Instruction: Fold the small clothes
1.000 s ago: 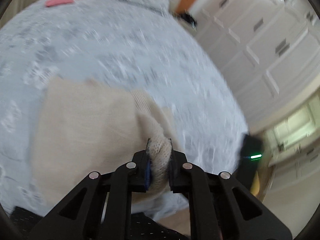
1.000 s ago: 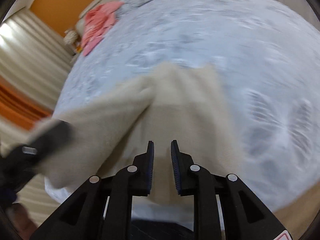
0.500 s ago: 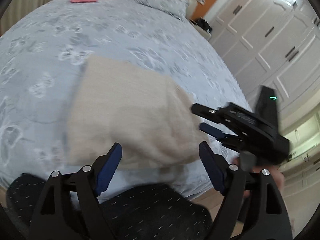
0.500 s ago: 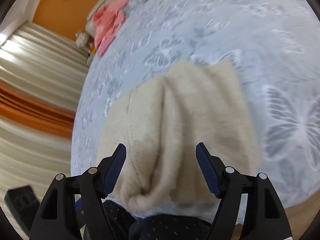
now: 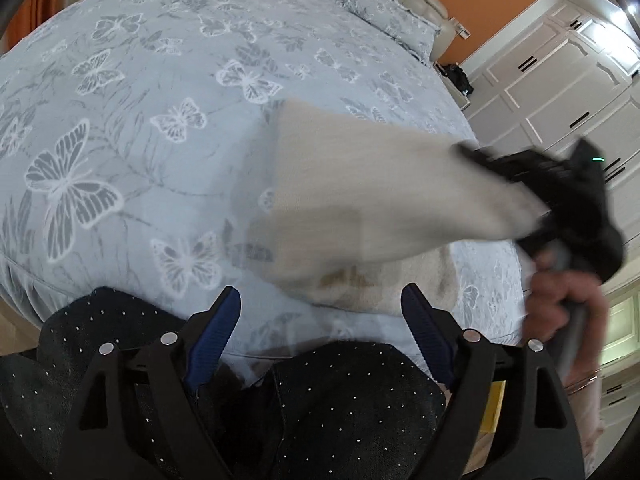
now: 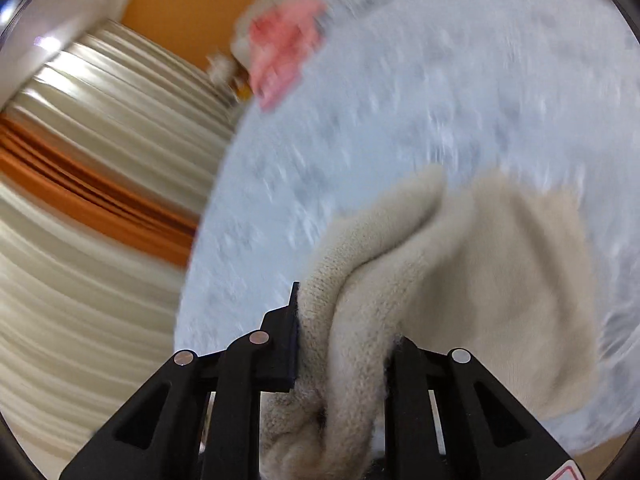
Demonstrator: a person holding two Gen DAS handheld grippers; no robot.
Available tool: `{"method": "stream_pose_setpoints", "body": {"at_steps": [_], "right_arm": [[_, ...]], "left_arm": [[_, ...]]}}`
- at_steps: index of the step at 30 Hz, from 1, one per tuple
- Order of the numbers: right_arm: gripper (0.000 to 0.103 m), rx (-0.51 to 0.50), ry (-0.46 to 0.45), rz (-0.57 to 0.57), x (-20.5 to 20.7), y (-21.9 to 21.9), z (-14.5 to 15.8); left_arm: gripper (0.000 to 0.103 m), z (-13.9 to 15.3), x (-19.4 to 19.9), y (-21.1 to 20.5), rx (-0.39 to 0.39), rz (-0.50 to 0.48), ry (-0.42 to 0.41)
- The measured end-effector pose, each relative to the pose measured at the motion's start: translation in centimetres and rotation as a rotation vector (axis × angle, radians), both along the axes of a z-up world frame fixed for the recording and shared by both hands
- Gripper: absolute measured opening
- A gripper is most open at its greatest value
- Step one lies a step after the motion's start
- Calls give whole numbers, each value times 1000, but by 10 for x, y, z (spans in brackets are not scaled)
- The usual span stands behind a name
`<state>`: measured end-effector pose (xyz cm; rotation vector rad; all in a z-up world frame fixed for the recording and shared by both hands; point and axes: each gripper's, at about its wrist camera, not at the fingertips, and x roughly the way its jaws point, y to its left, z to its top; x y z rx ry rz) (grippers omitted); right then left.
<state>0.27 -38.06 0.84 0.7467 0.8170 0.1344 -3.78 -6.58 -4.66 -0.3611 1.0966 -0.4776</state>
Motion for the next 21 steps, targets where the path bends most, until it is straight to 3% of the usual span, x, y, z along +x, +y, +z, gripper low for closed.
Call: {"method": "stream_pose_setpoints", "body": {"at_steps": [2,4,6,7,11,16,21], "right_arm": [[18,-33,24,-65,-18,-27,-10],[20,-71,122,-81,-22,-46,-48],[21,-97,339,-68,-20,-60,-111],[21,-86,398,-59,-22,-62,-130],[33,-29,272,-110,-46,-64,-116],[42,-53,247,-120,-64,-55,-100],[81,-127,250,-161,-75,-63,-100]], "left_arm": [[82,2,2,1,-10,-1,-8],[84,0,3,-1,-21,-6,-6],[84,-8,4,-8,-21,-20,14],[84,-12,5,-13,-16,-25,28],[84,-17,9,-28,-56,-41,61],[86,-26,29,-34,-140,-3,131],[88,-50,57,-51,-213,35,219]]}}
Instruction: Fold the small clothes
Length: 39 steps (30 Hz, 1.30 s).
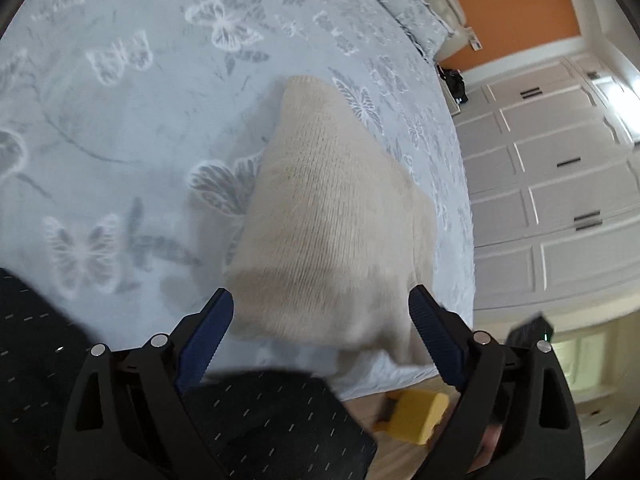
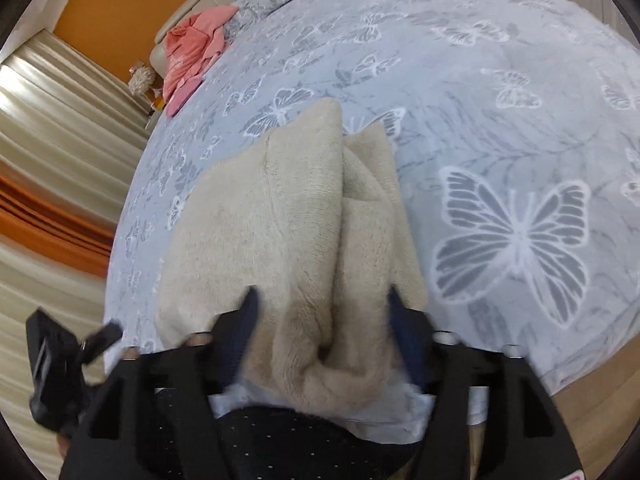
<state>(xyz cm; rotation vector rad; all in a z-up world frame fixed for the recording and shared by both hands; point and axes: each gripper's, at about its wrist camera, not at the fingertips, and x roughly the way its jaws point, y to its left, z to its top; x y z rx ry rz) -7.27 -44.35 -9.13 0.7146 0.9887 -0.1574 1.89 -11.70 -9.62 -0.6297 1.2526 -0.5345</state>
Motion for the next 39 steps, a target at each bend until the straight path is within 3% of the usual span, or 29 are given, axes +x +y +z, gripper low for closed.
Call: {"method": "stream_pose_setpoints", "body": {"at_steps": [2,5,7,8,9,10,13,16,19,22,23,25,26,28,31,32,34,35,37,38,39], "right_arm": [[81,-5,60,-12,8,-5,-20],[82,98,104,-33,15,-11,-50],[74,179,111,-69,20,-13,-63],[56,210,97,-79,21,-12,-62],[42,238,69,-78,24,-11,-55],[40,244,49,-75,26,-9,-48],[34,264,-116,13,29,6,-1],[33,256,-229,96,25,27,33],[35,282,-207,153,23,51,14],[44,184,59,172,29,70,-47],[55,143,123,151,23,74,-59],[59,154,75,102,8,71,-51],[62,156,62,74,1,66,-43],[69,157,63,52,-2,57,-35],[71,159,67,33,9,43,-27],[76,173,64,19,17,38,-27],[82,229,57,-12,31,32,-34],[83,277,78,-31,43,28,-46],[83,354,130,-63,56,31,-64],[64,404,134,-74,60,33,-73],[39,437,119,-79,65,37,-73]], "left_arm": [[90,-14,12,-11,1,-3,32],[94,-40,26,-23,57,29,99],[93,-53,32,-25,36,40,140],[90,-55,34,-25,22,43,149],[77,-55,36,-24,17,45,153],[62,-49,38,-23,17,34,135],[40,-17,41,-12,-12,2,34],[34,24,40,19,-48,17,-77],[34,47,33,56,-28,37,-142],[37,27,20,73,128,36,-145],[35,14,15,74,192,20,-131],[37,-8,3,78,260,-7,-105],[37,-9,-5,82,231,11,-122],[51,-7,-10,88,197,30,-131],[63,-8,-5,93,126,70,-111],[67,-8,-1,93,115,84,-102],[86,-12,16,91,54,124,-65],[87,-19,26,91,19,132,-33],[87,-36,44,85,-4,154,63],[86,-45,52,81,-43,153,106],[78,-49,57,78,-51,143,124]]}}
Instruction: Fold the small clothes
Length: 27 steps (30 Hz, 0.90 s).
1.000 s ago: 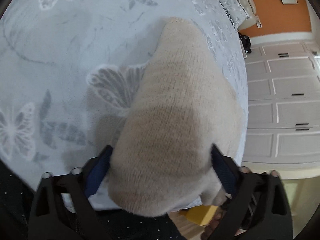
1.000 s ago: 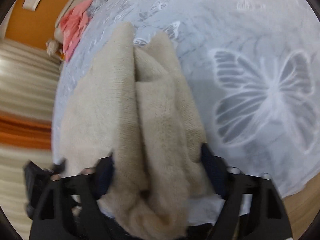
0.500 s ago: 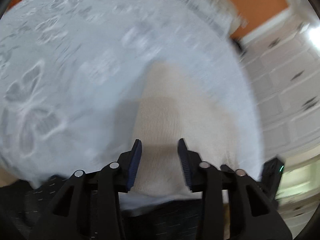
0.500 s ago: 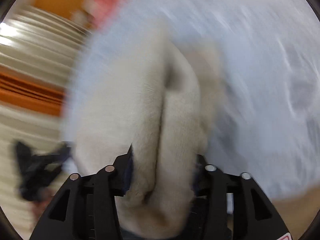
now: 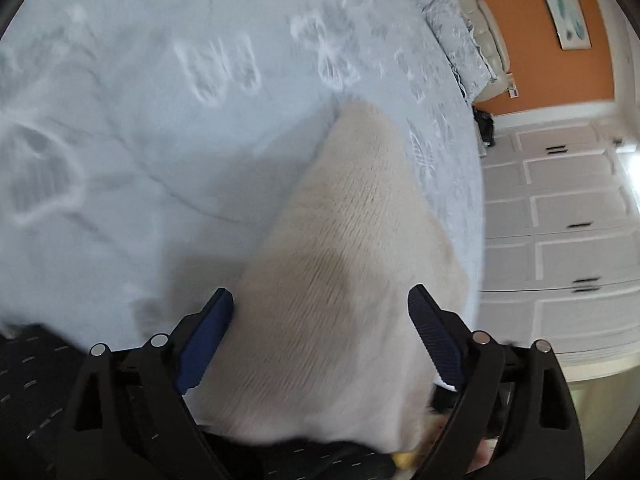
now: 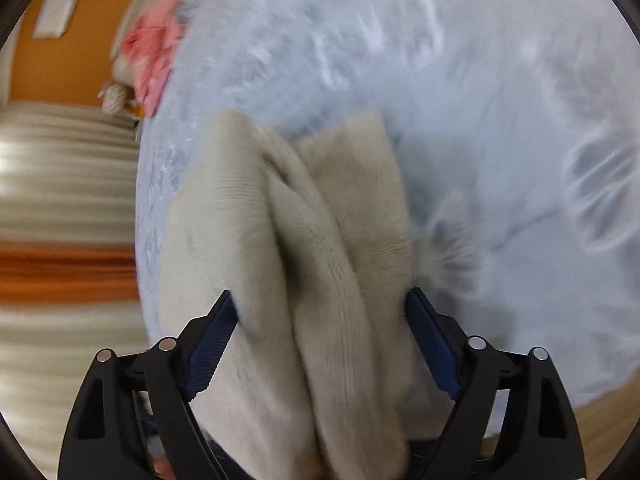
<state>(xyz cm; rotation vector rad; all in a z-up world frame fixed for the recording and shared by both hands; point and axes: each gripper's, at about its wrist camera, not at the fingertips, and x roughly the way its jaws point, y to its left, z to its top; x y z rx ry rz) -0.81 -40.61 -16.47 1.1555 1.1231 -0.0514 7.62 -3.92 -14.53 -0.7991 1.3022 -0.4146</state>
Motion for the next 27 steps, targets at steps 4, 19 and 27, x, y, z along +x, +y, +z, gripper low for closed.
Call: {"method": "stream_pose_setpoints", "body": {"at_steps": [4,19,27], "right_arm": [[31,-162,-196,117,13,27,69],[47,-296,-242,76,-11,40,90],[51,-319,-111,286,25,84,59]], "left_arm": [[27,23,13,-3,17,-58,-85],[48,67,-9,47,235,6,-268],[66,50,-59,30,175,-67,-249]]}}
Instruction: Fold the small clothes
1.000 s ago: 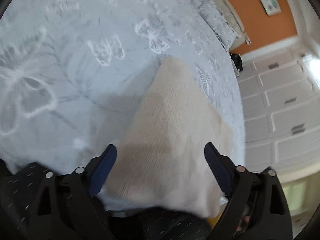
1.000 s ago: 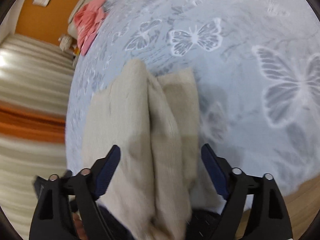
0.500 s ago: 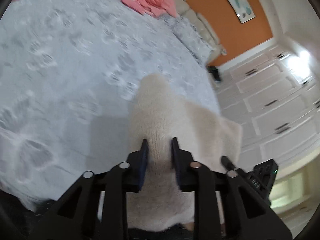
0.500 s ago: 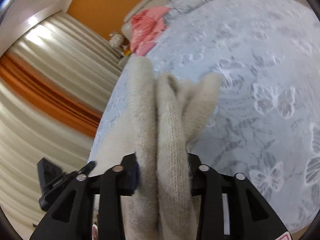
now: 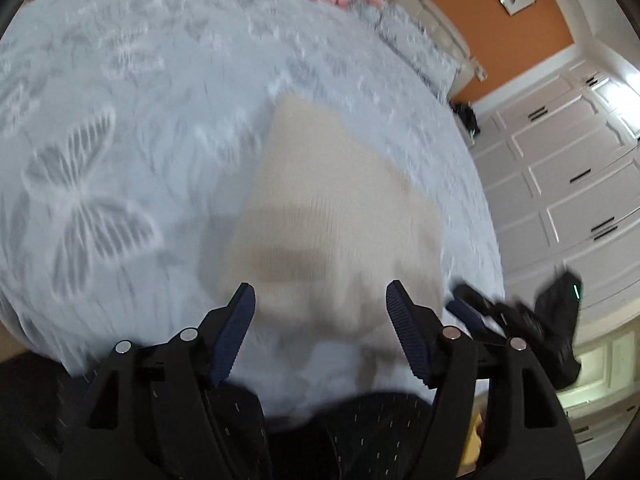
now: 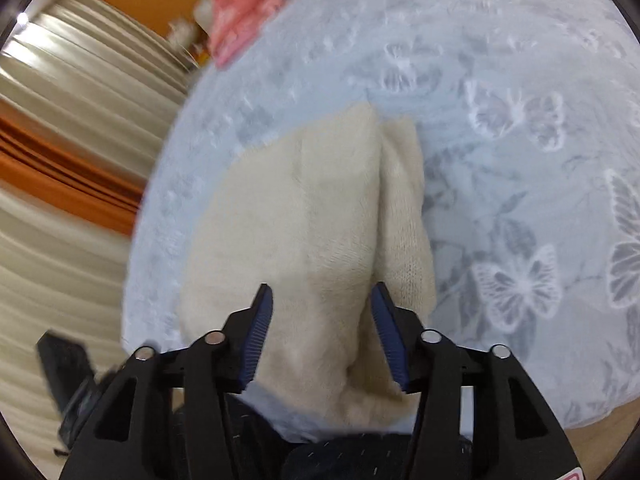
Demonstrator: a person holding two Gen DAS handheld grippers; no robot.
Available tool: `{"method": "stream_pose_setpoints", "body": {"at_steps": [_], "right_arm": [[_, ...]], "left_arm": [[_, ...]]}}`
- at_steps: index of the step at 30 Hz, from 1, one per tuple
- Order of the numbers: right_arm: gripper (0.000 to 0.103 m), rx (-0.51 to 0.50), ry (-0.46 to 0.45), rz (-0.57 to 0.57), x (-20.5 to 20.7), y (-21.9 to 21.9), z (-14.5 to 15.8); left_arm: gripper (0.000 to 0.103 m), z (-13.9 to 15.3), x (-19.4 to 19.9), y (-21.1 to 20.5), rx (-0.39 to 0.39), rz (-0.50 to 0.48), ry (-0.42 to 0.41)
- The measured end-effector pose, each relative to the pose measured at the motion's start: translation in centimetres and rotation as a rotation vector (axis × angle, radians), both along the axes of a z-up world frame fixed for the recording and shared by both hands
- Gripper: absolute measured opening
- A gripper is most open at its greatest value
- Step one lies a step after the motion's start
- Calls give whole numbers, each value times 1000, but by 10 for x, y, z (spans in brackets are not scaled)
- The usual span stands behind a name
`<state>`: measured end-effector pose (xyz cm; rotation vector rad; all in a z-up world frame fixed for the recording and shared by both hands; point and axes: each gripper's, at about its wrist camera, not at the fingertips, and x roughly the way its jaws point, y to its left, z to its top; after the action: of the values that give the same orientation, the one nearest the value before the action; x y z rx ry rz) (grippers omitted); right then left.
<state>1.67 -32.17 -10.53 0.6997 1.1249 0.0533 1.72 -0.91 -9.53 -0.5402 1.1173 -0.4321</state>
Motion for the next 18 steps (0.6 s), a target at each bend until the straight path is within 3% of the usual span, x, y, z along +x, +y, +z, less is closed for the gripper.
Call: {"method": "stream_pose_setpoints", "body": {"at_steps": [1,2,4,6,7,9,10,11,16,18], "right_arm": [[43,33,15,11,7,2,-10],[12,56,26,17,12,3,-14],[12,61,-33,4,13,2,4],[11,35,-174,3,9,-3,42],[11,9,-221,13,8,-6,53],[13,-89,-137,25,19,-11,35],[13,-112,-15,39,26,-16,9],[13,-106,40,43,28,-18,-3],[28,-22,-96,-72,-16,-18,27],[44,-14,-100,-108,-38,-16,30]], "left_arm": [[66,-5,-2,-1,7,-1,16],[66,-9,-6,-3,14,-5,28],[65,-17,-12,-7,98,-26,30],[63,-23,-15,-8,188,-51,15],[63,-27,-13,-4,165,-40,38],[63,-32,-8,2,150,-7,68],[63,-35,-4,4,160,6,75],[63,-37,-2,4,164,12,83],[65,-24,2,-1,250,13,13],[65,-25,3,-5,268,-4,20]]}}
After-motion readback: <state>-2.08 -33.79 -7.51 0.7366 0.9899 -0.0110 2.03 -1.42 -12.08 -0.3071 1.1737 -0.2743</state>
